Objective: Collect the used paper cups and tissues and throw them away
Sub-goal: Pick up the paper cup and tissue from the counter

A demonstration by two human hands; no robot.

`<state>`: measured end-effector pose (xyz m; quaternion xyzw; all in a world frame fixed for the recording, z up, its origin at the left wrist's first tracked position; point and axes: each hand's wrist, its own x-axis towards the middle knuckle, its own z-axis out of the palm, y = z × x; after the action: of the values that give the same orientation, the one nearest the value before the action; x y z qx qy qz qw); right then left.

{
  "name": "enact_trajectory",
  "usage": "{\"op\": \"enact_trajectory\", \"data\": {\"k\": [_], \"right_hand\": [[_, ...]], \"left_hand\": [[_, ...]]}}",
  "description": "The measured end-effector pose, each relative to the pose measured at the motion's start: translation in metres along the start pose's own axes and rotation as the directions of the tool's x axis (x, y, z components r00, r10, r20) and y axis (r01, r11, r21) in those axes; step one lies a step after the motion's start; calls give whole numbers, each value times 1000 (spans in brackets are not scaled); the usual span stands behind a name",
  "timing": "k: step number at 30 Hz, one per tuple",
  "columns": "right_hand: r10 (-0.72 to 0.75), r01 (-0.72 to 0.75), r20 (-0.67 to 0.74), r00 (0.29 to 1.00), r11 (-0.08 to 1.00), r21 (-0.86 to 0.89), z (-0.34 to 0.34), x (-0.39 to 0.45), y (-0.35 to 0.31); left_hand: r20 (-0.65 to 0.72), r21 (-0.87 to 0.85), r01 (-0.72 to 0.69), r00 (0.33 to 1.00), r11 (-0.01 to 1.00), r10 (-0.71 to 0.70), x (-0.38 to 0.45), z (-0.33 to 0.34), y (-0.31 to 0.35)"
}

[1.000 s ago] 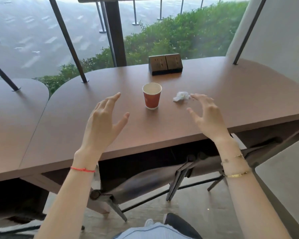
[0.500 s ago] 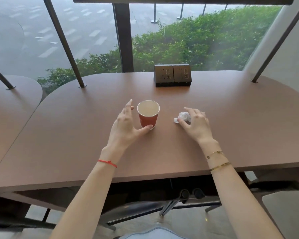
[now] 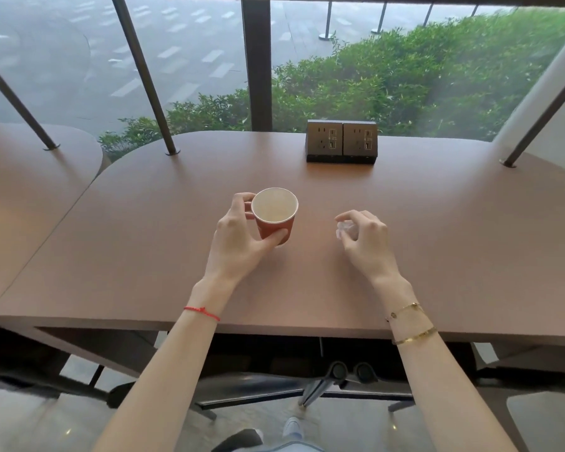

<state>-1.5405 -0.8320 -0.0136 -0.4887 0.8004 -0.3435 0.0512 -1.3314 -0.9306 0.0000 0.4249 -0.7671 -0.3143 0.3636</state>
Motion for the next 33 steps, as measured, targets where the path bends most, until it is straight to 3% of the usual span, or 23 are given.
{"op": "enact_trajectory", "data": {"k": [9,19,26,33], "right_hand": [[-268,252,86,960,954,165,7,-48,-62],[-536,448,278,797,834,323,57,-132,-167],[-677,534,409,612,735,417,106,-240,-253],[-835,584,452,313,545,602,152,-384,-351]], "left_hand": [[-259,44,147,957,988,-131,-101,-89,-14],[-558,64,351,788,934,-258,-264,-200,-40],[-738,54,541,588,840,-331,-407,-272,-49],[-875,-27,688,335,725,-350,-576,-343,-38]]}}
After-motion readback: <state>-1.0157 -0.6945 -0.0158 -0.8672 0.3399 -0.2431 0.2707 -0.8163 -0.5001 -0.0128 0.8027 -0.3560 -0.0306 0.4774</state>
